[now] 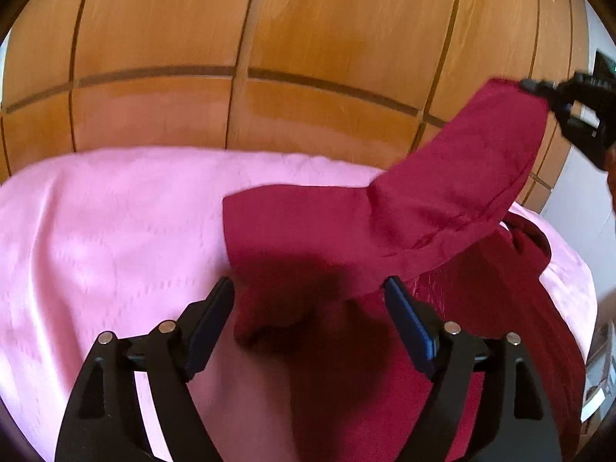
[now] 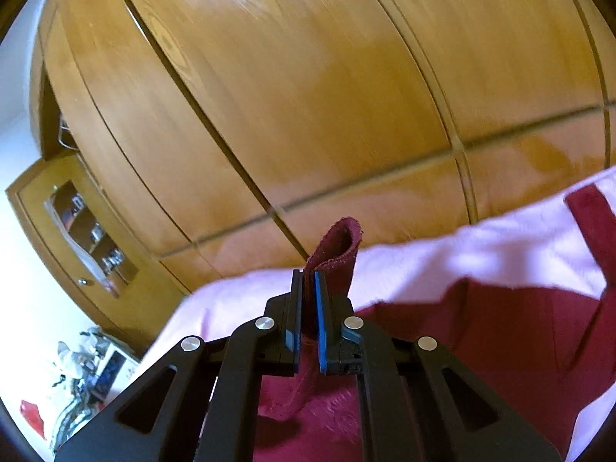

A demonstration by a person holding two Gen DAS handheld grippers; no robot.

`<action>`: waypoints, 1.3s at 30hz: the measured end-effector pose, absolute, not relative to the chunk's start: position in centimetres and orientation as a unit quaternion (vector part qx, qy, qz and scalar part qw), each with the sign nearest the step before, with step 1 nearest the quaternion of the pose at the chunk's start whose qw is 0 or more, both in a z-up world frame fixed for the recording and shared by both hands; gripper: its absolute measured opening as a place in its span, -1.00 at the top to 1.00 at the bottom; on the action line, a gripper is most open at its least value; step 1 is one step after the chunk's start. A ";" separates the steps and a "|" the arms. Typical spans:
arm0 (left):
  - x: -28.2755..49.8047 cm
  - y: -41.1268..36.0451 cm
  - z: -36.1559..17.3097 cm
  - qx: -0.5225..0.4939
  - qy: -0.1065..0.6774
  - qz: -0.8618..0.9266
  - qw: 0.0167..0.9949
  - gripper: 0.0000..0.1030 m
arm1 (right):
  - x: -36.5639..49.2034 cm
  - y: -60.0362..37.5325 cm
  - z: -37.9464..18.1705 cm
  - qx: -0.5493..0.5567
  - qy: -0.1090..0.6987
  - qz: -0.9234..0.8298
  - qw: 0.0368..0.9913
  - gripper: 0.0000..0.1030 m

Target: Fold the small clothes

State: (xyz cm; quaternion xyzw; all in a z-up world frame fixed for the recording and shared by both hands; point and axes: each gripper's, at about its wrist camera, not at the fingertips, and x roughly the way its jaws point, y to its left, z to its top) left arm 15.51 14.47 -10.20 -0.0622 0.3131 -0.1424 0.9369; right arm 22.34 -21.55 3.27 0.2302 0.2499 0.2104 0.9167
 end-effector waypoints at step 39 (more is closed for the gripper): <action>18.8 16.3 -11.7 -0.122 0.416 -0.026 0.901 -0.26 | 18.4 -27.5 -13.5 0.196 0.377 0.027 0.905 -0.56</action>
